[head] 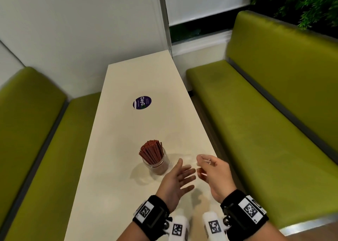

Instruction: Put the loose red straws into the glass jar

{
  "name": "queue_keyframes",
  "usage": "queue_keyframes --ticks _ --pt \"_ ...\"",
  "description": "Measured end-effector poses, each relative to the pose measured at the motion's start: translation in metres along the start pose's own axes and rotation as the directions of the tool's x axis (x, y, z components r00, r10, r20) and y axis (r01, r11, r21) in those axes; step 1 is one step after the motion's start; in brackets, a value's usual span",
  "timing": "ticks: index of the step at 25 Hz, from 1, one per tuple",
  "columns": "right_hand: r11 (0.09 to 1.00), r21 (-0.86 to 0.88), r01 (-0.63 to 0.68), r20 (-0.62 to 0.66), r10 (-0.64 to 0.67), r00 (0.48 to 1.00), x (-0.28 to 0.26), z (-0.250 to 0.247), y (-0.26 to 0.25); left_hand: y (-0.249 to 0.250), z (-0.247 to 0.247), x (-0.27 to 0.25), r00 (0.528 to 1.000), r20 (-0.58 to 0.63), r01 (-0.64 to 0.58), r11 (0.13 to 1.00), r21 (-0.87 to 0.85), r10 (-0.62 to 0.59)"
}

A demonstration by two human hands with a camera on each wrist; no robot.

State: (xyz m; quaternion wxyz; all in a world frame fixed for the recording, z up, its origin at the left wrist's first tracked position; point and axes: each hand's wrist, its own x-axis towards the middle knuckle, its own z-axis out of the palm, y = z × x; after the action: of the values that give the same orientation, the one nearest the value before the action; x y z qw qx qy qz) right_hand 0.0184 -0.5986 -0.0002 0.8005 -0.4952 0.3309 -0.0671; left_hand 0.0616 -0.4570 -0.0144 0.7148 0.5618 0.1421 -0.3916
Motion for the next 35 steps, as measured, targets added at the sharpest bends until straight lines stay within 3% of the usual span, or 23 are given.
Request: queue_keyframes --ticks 2,4,7,10,13,16,18,21,24,26,28,31,35 --pt "0.987 0.064 -0.149 0.038 0.147 0.988 -0.006 -0.004 0.008 -0.001 0.000 0.011 0.997 -0.040 -0.065 0.997 -0.037 0.063" --pt "0.978 -0.005 -0.210 0.055 0.210 0.976 -0.012 -0.012 0.014 -0.005 -0.006 0.020 0.990 -0.102 -0.096 0.995 0.033 0.099" --pt "0.949 -0.087 -0.304 0.028 0.308 0.951 -0.021 -0.028 0.027 -0.005 -0.016 0.034 0.985 -0.168 -0.027 0.990 0.137 0.050" --pt "0.902 -0.058 -0.429 0.003 0.430 0.903 -0.027 -0.037 0.045 -0.003 -0.021 0.050 0.974 -0.227 0.048 0.977 0.209 0.001" --pt "0.877 -0.061 -0.476 -0.017 0.476 0.879 -0.031 -0.036 0.059 -0.008 -0.020 0.061 0.971 -0.237 0.087 0.910 0.405 0.013" --pt "0.856 -0.273 -0.439 -0.071 0.437 0.897 -0.031 -0.038 0.064 -0.010 -0.015 0.066 0.967 -0.241 0.058 0.843 0.535 0.087" --pt "0.752 -0.550 -0.365 -0.094 0.378 0.921 -0.030 -0.042 0.058 -0.007 -0.014 0.063 0.946 -0.270 0.025 0.791 0.612 0.179" --pt "0.426 -0.883 -0.200 -0.068 0.304 0.950 -0.027 -0.046 0.041 -0.007 -0.018 0.047 0.919 -0.219 -0.015 0.583 0.812 0.328" --pt "0.281 -0.959 0.026 0.053 0.087 0.995 -0.015 -0.042 0.030 -0.017 -0.024 0.027 0.885 0.093 -0.203 0.201 0.958 0.455" --pt "0.099 -0.965 0.243 0.236 -0.080 0.969 -0.006 -0.036 0.027 -0.025 -0.025 0.023 0.851 0.295 -0.285 -0.089 0.954 0.435" --pt "-0.089 -0.913 0.398 0.404 -0.062 0.913 0.004 -0.032 0.033 -0.030 -0.025 0.027 0.863 0.366 -0.273 -0.289 0.918 0.347" --pt "-0.246 -0.892 0.379 0.389 0.011 0.921 0.017 -0.028 0.044 -0.035 -0.030 0.037 0.920 0.335 -0.246 -0.370 0.896 0.201" --pt "-0.229 -0.909 0.349 0.342 0.070 0.937 0.021 -0.029 0.047 -0.036 -0.037 0.038 0.928 0.329 -0.264 -0.316 0.911 0.173"
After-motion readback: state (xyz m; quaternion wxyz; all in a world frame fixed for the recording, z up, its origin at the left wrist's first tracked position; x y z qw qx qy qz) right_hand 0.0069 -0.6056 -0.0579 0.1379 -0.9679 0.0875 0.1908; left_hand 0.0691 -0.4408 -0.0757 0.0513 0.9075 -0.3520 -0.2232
